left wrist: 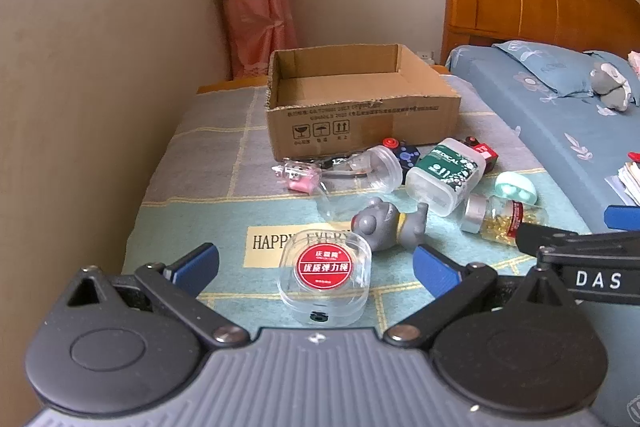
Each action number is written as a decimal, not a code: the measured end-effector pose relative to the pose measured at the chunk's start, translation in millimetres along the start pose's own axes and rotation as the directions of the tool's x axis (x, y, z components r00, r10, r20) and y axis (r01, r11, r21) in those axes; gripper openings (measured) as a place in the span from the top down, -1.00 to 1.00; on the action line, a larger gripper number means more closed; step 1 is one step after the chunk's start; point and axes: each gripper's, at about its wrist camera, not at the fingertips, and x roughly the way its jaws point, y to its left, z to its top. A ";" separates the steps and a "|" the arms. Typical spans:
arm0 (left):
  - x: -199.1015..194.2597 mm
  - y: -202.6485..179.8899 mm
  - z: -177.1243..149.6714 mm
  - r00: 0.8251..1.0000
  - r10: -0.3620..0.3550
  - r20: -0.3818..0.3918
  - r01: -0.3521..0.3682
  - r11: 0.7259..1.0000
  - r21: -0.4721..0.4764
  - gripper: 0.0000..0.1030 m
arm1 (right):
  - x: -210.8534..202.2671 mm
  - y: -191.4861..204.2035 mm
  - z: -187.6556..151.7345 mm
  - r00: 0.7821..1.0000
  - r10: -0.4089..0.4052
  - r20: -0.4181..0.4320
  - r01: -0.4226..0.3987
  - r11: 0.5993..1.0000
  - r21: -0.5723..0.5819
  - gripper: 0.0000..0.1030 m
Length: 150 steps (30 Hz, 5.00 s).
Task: Organize rigid objects
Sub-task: 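Move left tool to the red-label clear container while right tool approaches the capsule bottle, then close left tool on the red-label container while right tool grasps the glass capsule bottle, then carry both held items over the cardboard box and open both tools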
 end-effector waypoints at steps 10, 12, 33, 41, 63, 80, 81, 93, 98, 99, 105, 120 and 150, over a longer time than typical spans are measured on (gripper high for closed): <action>2.0 -0.3 -0.1 1.000 -0.026 -0.002 0.026 1.000 0.014 -0.99 | 1.3 1.5 1.1 1.000 -0.001 -0.002 0.001 1.000 0.001 -1.00; 3.1 -0.6 0.1 0.999 -0.037 -0.004 0.037 0.999 0.020 -0.99 | 2.1 1.2 1.4 1.000 -0.002 -0.003 0.002 1.000 0.002 -1.00; 60.4 12.0 -6.6 0.984 -0.151 -0.091 0.164 0.973 0.161 -0.99 | 45.4 -34.7 -2.5 0.993 -0.013 -0.118 0.023 0.996 0.083 -1.00; 80.9 13.8 -14.9 0.974 -0.173 -0.146 0.199 0.963 0.184 -0.99 | 73.0 -40.5 -3.7 0.981 0.076 -0.180 -0.047 0.986 0.158 -1.00; 107.7 22.7 -12.4 0.960 -0.217 -0.177 0.244 0.959 0.145 -0.99 | 136.8 -12.0 26.5 0.980 0.054 -0.191 -0.029 0.991 0.128 -1.00; 120.7 34.8 -23.9 0.963 -0.195 -0.186 0.220 0.967 0.126 -0.99 | 132.5 -15.7 2.1 0.993 -0.015 -0.116 0.011 0.999 -0.034 -1.00; 121.1 35.4 -24.5 0.963 -0.200 -0.181 0.222 0.968 0.117 -0.99 | 132.2 -15.2 1.4 0.994 -0.016 -0.111 0.012 0.999 -0.033 -1.00; 120.9 33.1 -22.4 0.965 -0.201 -0.167 0.225 0.965 0.138 -0.94 | 128.9 -10.0 -0.3 0.994 -0.027 -0.107 0.026 1.000 -0.009 -1.00; 115.4 34.8 -17.2 0.962 -0.226 -0.155 0.248 0.958 0.143 -0.92 | 125.7 -5.7 5.1 0.995 -0.029 -0.098 0.028 1.000 -0.007 -1.00; 114.9 35.7 -15.5 0.960 -0.231 -0.156 0.253 0.957 0.139 -0.92 | 125.7 -5.5 6.7 0.995 -0.033 -0.099 0.032 0.999 -0.008 -1.00; 115.1 35.2 -10.1 0.953 -0.244 -0.177 0.273 0.949 0.159 -0.71 | 125.1 -5.2 11.6 0.992 -0.053 -0.117 0.051 0.999 -0.016 -1.00; 111.6 35.3 -2.1 0.938 -0.265 -0.224 0.306 0.936 0.174 -0.48 | 123.2 -4.7 13.1 0.986 -0.007 -0.166 -0.014 0.992 -0.125 -0.89; 149.7 36.4 165.7 0.965 -0.253 -0.073 0.263 0.932 0.251 -0.48 | 101.5 11.5 156.2 0.984 0.180 -0.016 -0.178 0.950 -0.255 -0.87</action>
